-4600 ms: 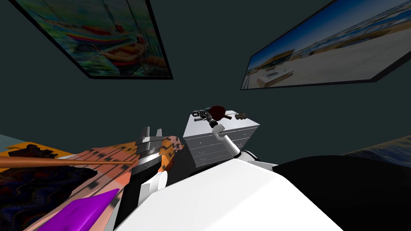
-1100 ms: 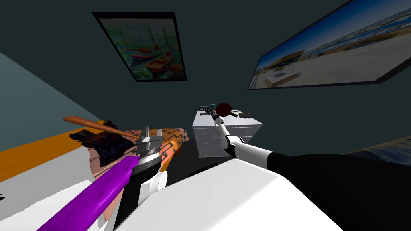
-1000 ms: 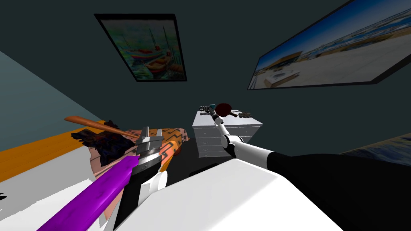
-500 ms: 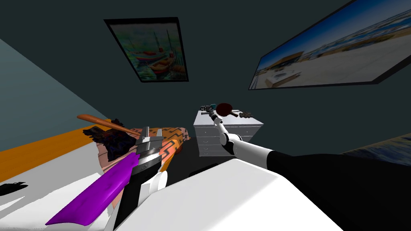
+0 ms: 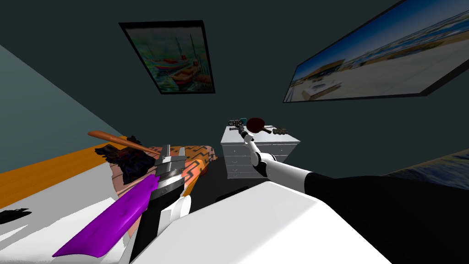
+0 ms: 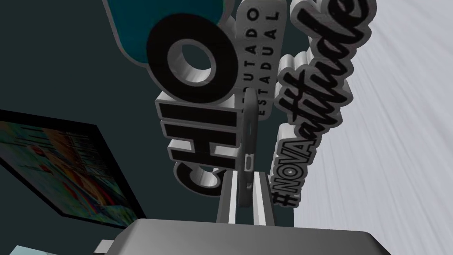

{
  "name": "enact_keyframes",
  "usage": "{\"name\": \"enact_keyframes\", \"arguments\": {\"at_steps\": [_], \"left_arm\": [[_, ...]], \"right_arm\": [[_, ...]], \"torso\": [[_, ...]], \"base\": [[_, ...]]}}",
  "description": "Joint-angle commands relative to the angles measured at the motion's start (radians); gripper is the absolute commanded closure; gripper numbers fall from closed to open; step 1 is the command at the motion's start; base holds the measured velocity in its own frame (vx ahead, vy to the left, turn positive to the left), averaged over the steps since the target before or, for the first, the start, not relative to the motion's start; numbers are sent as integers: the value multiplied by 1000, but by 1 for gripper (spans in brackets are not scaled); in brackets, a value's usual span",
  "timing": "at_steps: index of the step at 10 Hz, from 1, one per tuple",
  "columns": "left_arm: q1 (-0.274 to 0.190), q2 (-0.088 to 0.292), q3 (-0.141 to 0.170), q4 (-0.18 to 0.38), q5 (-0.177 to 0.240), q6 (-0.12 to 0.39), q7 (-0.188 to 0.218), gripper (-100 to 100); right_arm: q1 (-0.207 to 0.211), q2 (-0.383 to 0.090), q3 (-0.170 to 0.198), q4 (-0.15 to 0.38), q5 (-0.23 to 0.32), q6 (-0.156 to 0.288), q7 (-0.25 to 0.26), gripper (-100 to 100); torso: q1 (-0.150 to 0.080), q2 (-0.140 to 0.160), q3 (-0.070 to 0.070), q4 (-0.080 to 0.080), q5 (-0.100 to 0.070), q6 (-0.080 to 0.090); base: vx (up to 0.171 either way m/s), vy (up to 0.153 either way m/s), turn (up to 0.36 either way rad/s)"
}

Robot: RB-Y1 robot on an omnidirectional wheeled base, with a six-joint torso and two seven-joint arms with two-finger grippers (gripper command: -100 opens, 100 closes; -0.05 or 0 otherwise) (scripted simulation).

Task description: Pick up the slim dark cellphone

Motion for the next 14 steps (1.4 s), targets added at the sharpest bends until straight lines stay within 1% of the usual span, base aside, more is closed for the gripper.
{"name": "enact_keyframes", "arguments": {"at_steps": [1, 2, 3, 4, 5, 6, 7, 8, 9, 10, 11, 12, 13, 14], "left_arm": [[0, 0, 0, 0, 0, 0, 0, 0], [0, 0, 0, 0, 0, 0, 0, 0], [0, 0, 0, 0, 0, 0, 0, 0], [0, 0, 0, 0, 0, 0, 0, 0], [0, 0, 0, 0, 0, 0, 0, 0], [0, 0, 0, 0, 0, 0, 0, 0], [0, 0, 0, 0, 0, 0, 0, 0], [0, 0, 0, 0, 0, 0, 0, 0], [0, 0, 0, 0, 0, 0, 0, 0], [0, 0, 0, 0, 0, 0, 0, 0], [0, 0, 0, 0, 0, 0, 0, 0], [0, 0, 0, 0, 0, 0, 0, 0], [0, 0, 0, 0, 0, 0, 0, 0], [0, 0, 0, 0, 0, 0, 0, 0]], "right_arm": [[0, 0, 0, 0, 0, 0, 0, 100], [1, 0, 0, 1, 0, 0, 0, 100], [1, 1, 0, 1, 0, 0, -1, 0], [51, -15, 50, -49, -50, -50, 49, 100], [63, -15, 75, -68, -80, -55, 79, 100], [63, -15, 80, -86, -115, -55, 96, 100], [63, -15, 80, -96, -115, -55, 96, 100], [117, -28, 134, -144, -155, -111, 135, 100], [133, -28, 168, -187, -174, -115, 137, 100], [133, -28, 168, -203, -197, -115, 144, 100], [133, -28, 168, -203, -229, -115, 170, 100], [133, -28, 168, -203, -252, -115, 182, 100], [183, -42, 218, -252, -285, -168, 217, 100], [201, -42, 231, -271, -319, -174, 260, 100]], "torso": [[0, 0, 0, 0, 0, 0], [0, 0, 0, 0, 0, 0], [0, 0, 0, 1, 0, 0], [0, 0, 1, 1, 1, 0], [-3, -2, 0, 2, 0, 4], [-4, -3, 0, 2, 0, 4], [-2, -1, 1, 3, 1, 3], [-1, 1, 2, 4, 1, 1], [-3, -1, 1, 3, 1, 5], [-5, -2, 1, 4, 1, 5], [-4, -1, 2, 5, 2, 3], [-2, 1, 3, 5, 2, 2], [-1, 3, 4, 5, 2, 2], [-3, 2, 3, 4, 1, 6]], "base": [[0, 0, 0], [0, 0, 0], [0, 0, 0], [68, -27, -92], [85, -16, -101], [47, -1, -37], [15, 0, 8], [53, -1, -84], [68, -3, -98], [40, -10, -28], [15, -11, 12], [1, -6, 14], [58, -6, -104], [76, 1, -82]]}}
